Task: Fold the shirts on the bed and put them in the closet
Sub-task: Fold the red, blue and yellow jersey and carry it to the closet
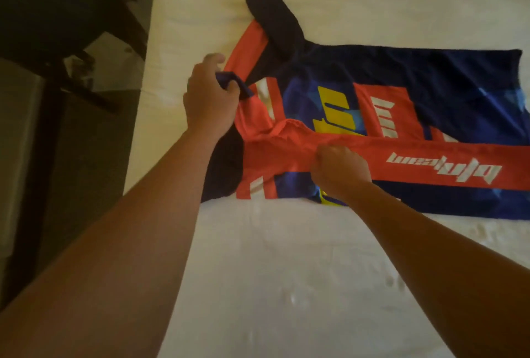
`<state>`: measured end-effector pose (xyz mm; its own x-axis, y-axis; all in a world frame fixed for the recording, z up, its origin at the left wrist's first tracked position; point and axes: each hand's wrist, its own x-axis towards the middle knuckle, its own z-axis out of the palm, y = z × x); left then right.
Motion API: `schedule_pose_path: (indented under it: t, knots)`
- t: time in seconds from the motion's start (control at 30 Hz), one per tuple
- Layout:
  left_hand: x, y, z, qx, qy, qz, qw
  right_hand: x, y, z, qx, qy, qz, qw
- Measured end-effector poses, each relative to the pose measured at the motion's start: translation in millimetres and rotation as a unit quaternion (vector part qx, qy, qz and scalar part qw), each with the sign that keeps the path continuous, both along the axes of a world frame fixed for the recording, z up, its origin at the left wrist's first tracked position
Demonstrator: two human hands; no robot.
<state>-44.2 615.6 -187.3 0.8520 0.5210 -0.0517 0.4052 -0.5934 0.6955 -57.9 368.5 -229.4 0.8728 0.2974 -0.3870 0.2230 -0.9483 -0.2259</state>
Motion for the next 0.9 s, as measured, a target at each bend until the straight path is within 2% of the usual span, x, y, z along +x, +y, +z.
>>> schedule_pose_path:
  t: [0.07, 0.13, 0.23, 0.33, 0.43, 0.53, 0.63, 0.73, 0.77, 0.83, 0.9]
  knots:
    - [6.4, 3.5, 2.4, 0.023, -0.026, 0.044, 0.998, 8.1, 12.3, -2.6, 0.049, -0.013, -0.025, 0.998]
    - [-10.6, 4.5, -4.3, 0.035, -0.006, 0.076, 0.997, 15.5, 28.8, -8.6, 0.091, -0.035, -0.009, 0.995]
    - [-64.4, 5.5, -28.4, 0.033, 0.088, 0.113, 0.989, 26.0, 54.8, -16.5, 0.128, -0.059, 0.020, 0.990]
    - [-113.6, -0.7, -46.1, 0.035, 0.183, 0.138, 0.973, 43.4, 75.9, -21.1, 0.094, -0.070, 0.051, 0.992]
    - [-138.8, -10.3, -51.5, 0.041, 0.218, 0.141, 0.965, 65.2, 91.3, -22.1, 0.122, -0.065, 0.061, 0.989]
    - [-144.2, -12.9, -54.0, 0.047, 0.216, 0.146, 0.964, 91.6, 98.1, -20.2, 0.175, -0.015, -0.093, 0.980]
    - [-146.0, -14.6, -53.8, 0.053, 0.216, 0.143, 0.964, 110.7, 98.2, -14.9, 0.245, 0.089, -0.275, 0.925]
    - [-150.7, -15.0, -56.1, 0.055, 0.213, 0.149, 0.964, 115.2, 93.1, -9.3, 0.247, 0.147, -0.363, 0.886]
    - [-151.6, -14.9, -56.6, 0.056, 0.209, 0.153, 0.964, 116.3, 90.9, -9.8, 0.241, 0.135, -0.368, 0.888]
    - [-153.7, -14.3, -57.8, 0.056, 0.201, 0.164, 0.964, 117.4, 87.8, -11.0, 0.209, 0.051, -0.340, 0.915]
    - [-157.2, -14.1, -57.4, 0.049, 0.210, 0.171, 0.961, 109.6, 85.3, -11.4, 0.193, -0.041, -0.257, 0.946]
